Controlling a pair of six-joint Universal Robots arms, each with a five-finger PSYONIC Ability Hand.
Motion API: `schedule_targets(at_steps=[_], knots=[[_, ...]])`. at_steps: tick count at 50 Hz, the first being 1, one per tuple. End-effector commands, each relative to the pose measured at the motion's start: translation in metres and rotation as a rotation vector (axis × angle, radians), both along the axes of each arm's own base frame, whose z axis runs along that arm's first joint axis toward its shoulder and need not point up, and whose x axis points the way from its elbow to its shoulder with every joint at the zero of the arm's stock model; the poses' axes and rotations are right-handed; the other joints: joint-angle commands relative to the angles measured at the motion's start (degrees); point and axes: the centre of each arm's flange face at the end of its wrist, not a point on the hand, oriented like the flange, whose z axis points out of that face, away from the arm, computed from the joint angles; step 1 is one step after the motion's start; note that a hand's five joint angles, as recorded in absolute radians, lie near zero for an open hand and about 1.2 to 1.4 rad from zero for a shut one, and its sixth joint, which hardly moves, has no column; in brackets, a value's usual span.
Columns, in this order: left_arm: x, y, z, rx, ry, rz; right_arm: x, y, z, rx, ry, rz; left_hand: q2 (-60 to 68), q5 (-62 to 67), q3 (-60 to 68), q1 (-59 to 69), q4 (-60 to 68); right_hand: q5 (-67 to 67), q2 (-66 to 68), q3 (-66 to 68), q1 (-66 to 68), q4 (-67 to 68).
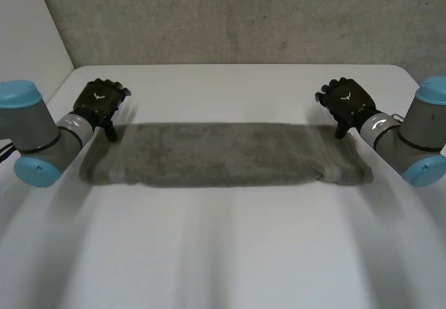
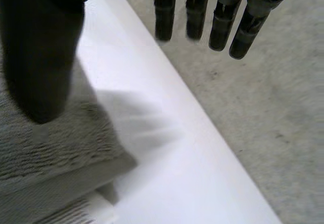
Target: Fold the towel.
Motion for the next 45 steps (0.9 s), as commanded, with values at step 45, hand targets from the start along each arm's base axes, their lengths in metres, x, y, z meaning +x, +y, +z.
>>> schedule_targets(at_steps=[45], knots=[[0.012,0.137,0.038,0.183,0.124,0.0,-0.045,0.088,-0.024,0.333,-0.016,-0.143,-3.0,-1.9,-3.3,-5.0,-3.8,34.8,31.9,-3.0,30.2,-4.4]])
